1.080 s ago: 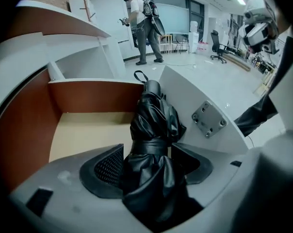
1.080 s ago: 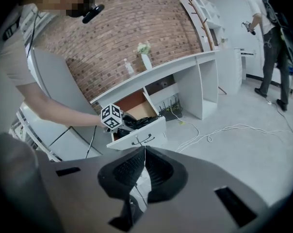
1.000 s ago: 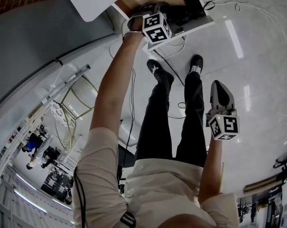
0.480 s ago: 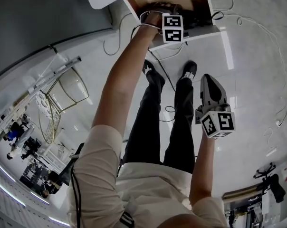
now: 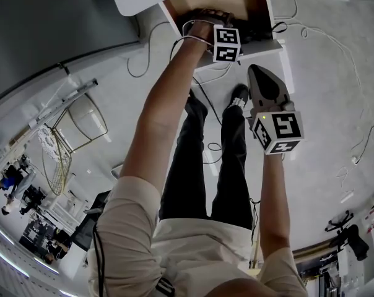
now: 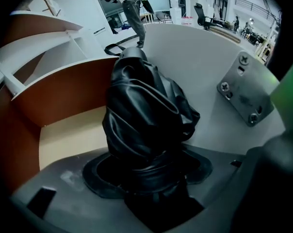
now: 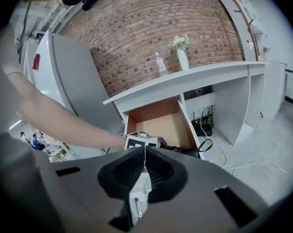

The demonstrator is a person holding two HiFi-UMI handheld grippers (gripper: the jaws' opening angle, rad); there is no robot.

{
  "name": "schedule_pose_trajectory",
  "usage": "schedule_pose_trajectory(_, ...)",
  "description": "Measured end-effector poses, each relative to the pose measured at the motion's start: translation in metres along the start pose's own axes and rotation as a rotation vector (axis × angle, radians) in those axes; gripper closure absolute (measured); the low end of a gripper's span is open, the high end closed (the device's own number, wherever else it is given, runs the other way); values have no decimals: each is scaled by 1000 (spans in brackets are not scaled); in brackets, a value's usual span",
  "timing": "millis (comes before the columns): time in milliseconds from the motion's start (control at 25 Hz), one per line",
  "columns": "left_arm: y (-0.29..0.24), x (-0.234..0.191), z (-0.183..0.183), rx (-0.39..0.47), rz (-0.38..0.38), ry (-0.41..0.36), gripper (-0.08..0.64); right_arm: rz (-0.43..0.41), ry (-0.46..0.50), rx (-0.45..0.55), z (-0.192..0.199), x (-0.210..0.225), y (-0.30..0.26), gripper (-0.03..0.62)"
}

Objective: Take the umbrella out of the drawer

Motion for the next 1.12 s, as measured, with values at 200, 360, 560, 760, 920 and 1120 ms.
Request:
schedule_pose_trajectory(200,-2,1,2,11,-17,-6,307,-12,3,-17,4,-3,-1,523)
schedule_pose_trajectory(360,1,1,2,3,-22,-3,324,2,19,-26,5,-2,7,523)
schedule_pose_trajectory(560,13,-6,3,17,-30,25,330,14,16,-15,-2,0,13,523)
schedule_pose_trajectory(760,39,-21,-6,43,-56,91,331,19,30,6,-9,-1,20,523)
schedule_pose_trajectory(920,76,-36,-10,81,-96,184,331,24,19,21,-27,-3,27,523)
schedule_pose_trajectory(1120,115,-40,-11,118,-94,232,331,38,27,48,-47,-20,42,523)
Point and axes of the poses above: the fingertips, and each gripper's own axes: y backward along the fingers, x to its right, z out of its underside, the point moved 8 cm from there along y, backward along the fingers, and after that the axes turned 7 degrees about -z, right-handed, at the moved point
